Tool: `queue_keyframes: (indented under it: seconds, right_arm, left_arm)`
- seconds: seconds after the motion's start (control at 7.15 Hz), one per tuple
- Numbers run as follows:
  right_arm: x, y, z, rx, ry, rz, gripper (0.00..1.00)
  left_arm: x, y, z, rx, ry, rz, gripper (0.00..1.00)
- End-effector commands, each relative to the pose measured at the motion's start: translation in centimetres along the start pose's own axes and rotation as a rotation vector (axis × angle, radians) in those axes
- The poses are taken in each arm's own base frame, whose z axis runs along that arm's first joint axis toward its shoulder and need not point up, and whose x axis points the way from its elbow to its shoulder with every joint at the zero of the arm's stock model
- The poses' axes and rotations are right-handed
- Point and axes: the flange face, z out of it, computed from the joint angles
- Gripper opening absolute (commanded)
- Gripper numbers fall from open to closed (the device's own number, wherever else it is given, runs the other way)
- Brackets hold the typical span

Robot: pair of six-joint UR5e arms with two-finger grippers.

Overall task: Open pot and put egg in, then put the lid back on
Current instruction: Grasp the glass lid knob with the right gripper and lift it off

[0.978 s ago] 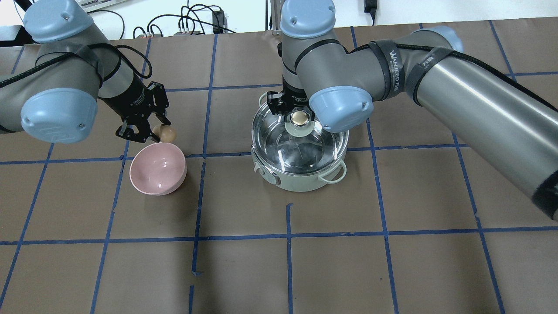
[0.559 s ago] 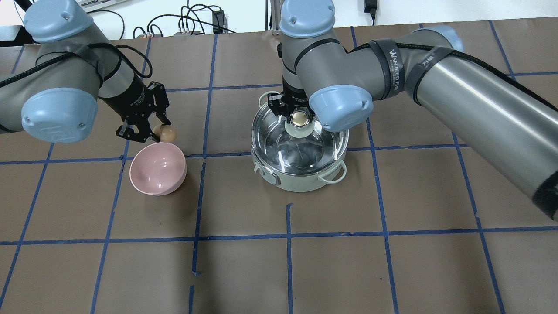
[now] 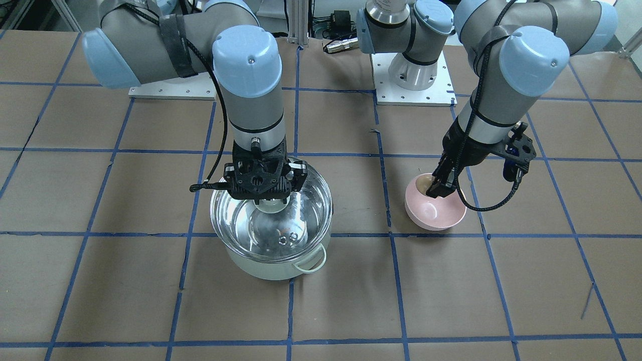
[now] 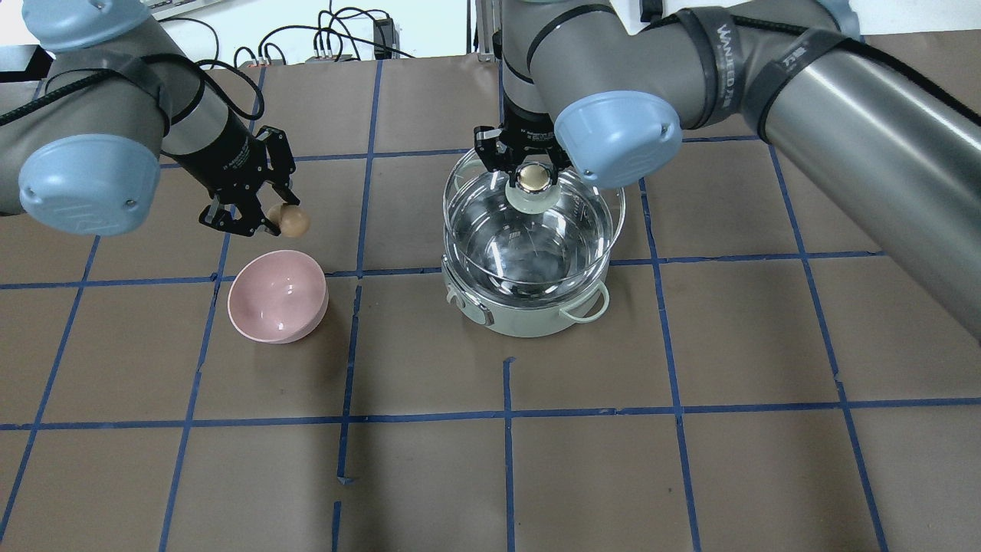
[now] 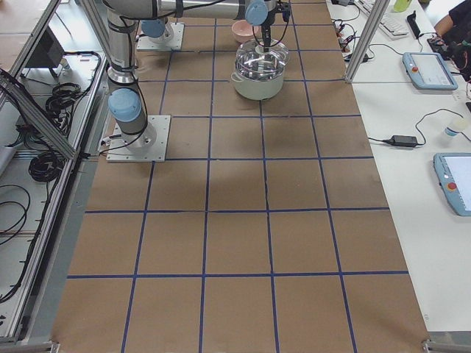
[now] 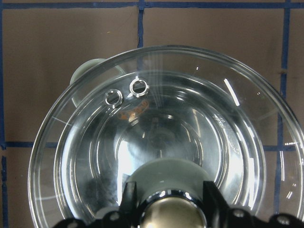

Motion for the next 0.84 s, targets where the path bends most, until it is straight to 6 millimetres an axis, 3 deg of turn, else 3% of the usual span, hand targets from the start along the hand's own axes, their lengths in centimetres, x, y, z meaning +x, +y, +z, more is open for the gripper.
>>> queue_keyframes:
  seconds: [0.0, 0.28, 0.56, 0.7]
  right_arm:
    - [3.8, 0.0, -4.7, 0.025, 0.003, 0.044, 0.1]
    - [9.4, 0.0, -7.5, 0.013, 0.015, 0.08, 0.1]
    - [14.2, -0.9, -6.4, -0.028, 0.043, 0.1, 0.1]
    - [14.9, -0.6, -7.1, -0.025, 0.041, 0.091, 0.1]
  left_arm:
    - [2.0, 5.2, -0.8, 0.012, 0.021, 0.167, 0.09]
    - [3.7, 10.1, 0.3, 0.006, 0.033, 0.325, 0.09]
    - [4.8, 15.1, 1.0, 0.018, 0.064, 0.498, 0.09]
    - [6.0, 17.1, 2.3, 0.032, 0.091, 0.61, 0.09]
